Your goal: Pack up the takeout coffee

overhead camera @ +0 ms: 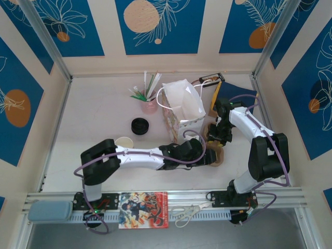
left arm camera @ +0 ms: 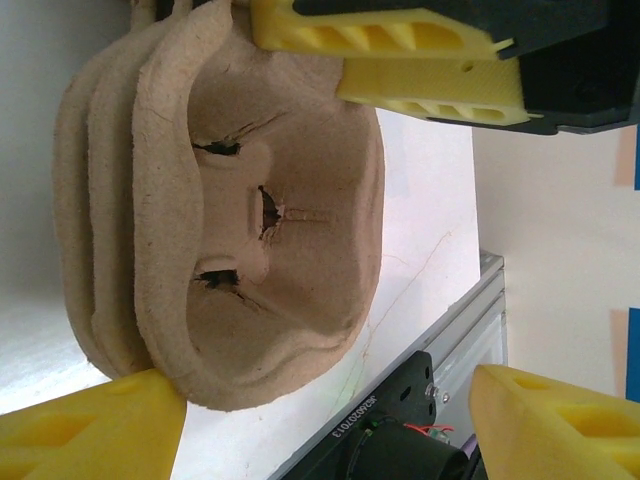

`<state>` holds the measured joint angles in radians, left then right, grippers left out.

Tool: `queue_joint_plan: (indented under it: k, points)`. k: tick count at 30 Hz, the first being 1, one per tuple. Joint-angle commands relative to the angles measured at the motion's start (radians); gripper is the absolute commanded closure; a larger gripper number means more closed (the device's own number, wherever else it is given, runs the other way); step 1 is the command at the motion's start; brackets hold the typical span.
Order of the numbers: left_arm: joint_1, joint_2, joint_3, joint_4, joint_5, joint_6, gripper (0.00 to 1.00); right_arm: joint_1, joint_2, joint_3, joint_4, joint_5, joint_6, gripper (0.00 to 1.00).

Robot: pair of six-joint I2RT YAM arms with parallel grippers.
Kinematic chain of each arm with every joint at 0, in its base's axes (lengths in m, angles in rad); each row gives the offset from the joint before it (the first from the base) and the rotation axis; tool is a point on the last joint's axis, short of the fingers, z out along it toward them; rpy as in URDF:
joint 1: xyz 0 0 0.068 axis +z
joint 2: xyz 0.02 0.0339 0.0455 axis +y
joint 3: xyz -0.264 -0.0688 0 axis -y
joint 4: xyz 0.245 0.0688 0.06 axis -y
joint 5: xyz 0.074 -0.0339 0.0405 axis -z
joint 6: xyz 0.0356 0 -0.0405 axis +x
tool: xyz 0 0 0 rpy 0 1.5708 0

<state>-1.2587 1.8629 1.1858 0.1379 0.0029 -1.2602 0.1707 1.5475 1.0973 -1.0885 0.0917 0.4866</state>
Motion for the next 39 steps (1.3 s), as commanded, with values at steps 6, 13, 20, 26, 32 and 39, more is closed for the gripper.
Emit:
queue_joint_plan:
  k: [6, 13, 20, 26, 32, 39]
  points:
    - [0.002, 0.016, 0.026, -0.030, 0.000, -0.015, 0.21, 0.006, -0.013, 0.000, -0.020, -0.042, -0.007, 0.67]
    - [0.004, 0.031, 0.041, -0.035, 0.005, -0.008, 0.19, 0.007, -0.033, 0.029, -0.059, -0.043, -0.010, 0.67]
    - [0.004, 0.045, 0.048, -0.038, 0.012, -0.012, 0.18, 0.007, -0.038, 0.064, -0.091, -0.036, -0.017, 0.67]
    - [0.003, 0.021, 0.055, -0.052, 0.012, 0.006, 0.17, 0.006, -0.036, 0.073, -0.102, -0.020, -0.020, 0.67]
    - [0.004, -0.055, 0.066, -0.099, -0.006, 0.043, 0.15, 0.004, -0.049, 0.088, -0.113, -0.006, -0.025, 0.67]
    - [0.003, -0.159, 0.088, -0.176, -0.038, 0.094, 0.10, 0.000, -0.044, 0.101, -0.113, -0.002, -0.029, 0.67]
